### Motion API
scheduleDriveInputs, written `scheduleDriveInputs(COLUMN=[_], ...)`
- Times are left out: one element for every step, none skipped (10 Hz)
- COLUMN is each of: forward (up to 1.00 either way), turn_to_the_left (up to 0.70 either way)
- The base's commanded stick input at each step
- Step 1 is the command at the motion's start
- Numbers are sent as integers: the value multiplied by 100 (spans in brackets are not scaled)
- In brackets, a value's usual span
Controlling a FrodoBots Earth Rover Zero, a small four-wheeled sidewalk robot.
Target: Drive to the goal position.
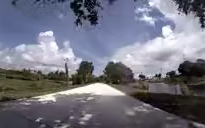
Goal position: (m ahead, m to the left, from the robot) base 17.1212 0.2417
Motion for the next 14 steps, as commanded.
scheduleDriveInputs(forward=[85,85,85,85,85,85,85,85,85,85,85,85,85,85], turn_to_the_left=[0,0,0,0,0,0,0,0,0,0,0,0,0,8])
